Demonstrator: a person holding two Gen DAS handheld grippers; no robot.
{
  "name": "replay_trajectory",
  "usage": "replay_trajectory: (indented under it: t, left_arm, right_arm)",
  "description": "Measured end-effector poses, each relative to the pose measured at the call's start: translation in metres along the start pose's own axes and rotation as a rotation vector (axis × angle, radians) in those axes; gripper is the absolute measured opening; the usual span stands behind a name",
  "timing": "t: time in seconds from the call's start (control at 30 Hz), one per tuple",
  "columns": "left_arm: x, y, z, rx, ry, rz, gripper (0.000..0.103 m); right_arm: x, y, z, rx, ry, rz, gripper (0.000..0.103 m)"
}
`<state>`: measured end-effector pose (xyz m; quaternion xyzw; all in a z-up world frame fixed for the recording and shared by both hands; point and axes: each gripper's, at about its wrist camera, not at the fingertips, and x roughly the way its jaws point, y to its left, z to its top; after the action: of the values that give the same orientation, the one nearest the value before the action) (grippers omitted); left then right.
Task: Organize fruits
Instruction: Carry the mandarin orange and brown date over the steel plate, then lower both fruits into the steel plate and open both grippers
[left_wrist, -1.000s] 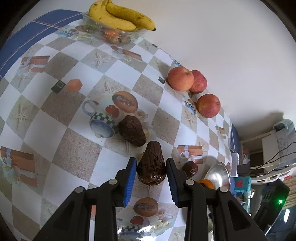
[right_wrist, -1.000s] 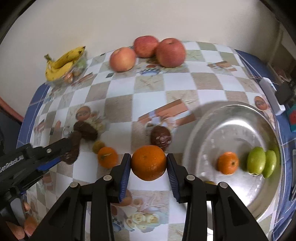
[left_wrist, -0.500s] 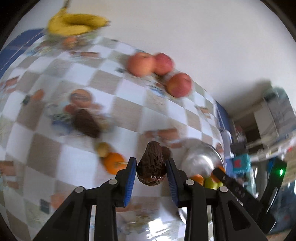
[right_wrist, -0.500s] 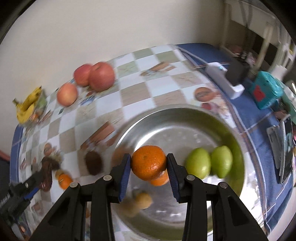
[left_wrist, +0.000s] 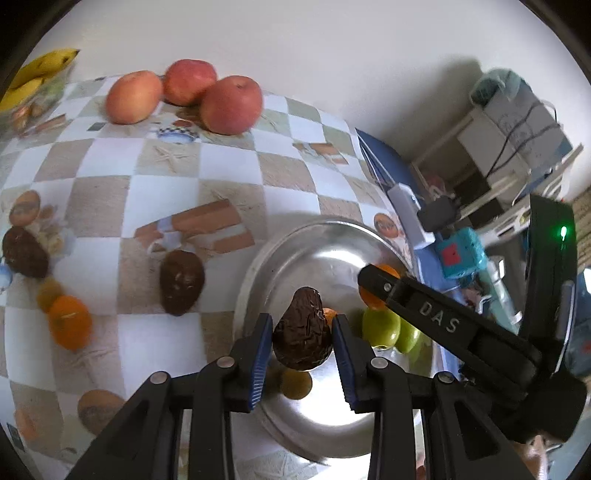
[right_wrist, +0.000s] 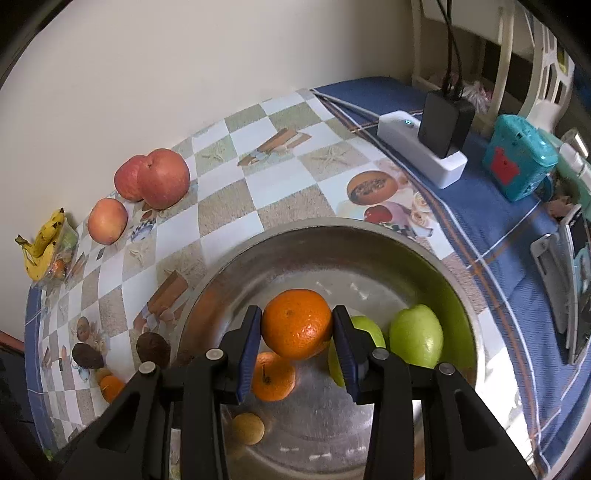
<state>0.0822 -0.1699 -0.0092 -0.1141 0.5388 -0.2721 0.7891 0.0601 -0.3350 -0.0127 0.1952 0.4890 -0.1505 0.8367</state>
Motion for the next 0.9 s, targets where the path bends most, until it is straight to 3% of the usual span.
replay_trajectory:
  t: [0.2,0.43,0.9]
  left_arm:
    - [0.021,-0.005,-0.005,0.042,0.029,0.055,0.035]
    - [0.034,-0.01,-0.007,0.076,0.039,0.098,0.035]
    - [0.038,-0.011,-0.005,0.078,0.044,0.106,0.036]
  right_arm:
    - [0.016,-0.007,0.0,0.026,0.027,0.045,0.041]
    - [0.027,-0.002,0.002,-0.002,0.033,0.037,0.041]
    - [0.034,0.011,0.002,-0.06,0.031,0.027,0.041]
